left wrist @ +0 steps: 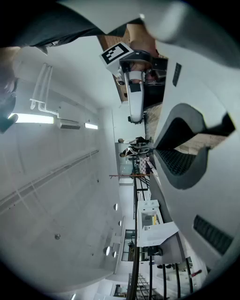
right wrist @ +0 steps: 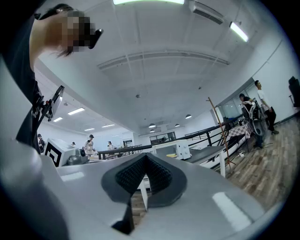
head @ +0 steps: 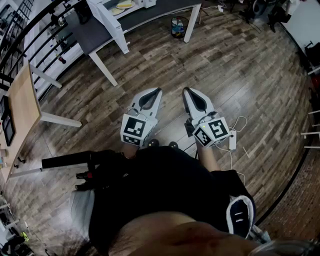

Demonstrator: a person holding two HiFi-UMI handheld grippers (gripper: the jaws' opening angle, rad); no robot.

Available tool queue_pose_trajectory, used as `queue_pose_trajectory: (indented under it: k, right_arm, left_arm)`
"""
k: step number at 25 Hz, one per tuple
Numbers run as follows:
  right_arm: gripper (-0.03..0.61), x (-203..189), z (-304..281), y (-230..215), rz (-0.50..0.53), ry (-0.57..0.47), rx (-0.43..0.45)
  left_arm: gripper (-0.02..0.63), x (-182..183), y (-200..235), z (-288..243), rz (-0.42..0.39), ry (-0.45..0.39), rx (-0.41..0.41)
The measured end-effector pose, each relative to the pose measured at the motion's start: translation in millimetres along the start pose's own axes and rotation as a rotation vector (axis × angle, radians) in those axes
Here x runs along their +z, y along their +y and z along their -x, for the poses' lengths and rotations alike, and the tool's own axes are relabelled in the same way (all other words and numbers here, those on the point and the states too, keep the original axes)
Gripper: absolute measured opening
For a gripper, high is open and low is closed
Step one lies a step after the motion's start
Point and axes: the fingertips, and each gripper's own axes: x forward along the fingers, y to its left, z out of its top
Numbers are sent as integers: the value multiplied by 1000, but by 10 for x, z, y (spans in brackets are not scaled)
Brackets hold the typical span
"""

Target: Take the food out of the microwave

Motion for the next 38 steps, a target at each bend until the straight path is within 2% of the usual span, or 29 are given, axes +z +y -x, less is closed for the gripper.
queue_pose_trajectory:
  k: [8, 21, 31, 38]
  right_arm:
    - [0, 7, 46, 16, 14, -3, 5]
    - [0, 68, 113, -106, -18, -32, 44]
    - [0, 131, 445, -321, -31, -58, 67]
    - [0, 111, 643, -539, -42, -48, 87]
  left_arm:
    - [6, 53, -36, 37, -6, -16, 7]
    - [6, 71, -119, 15, -12, -14, 55]
    - [6, 85, -497, -140, -31, -20, 72]
    - [6, 106, -785, -335, -73, -2, 65]
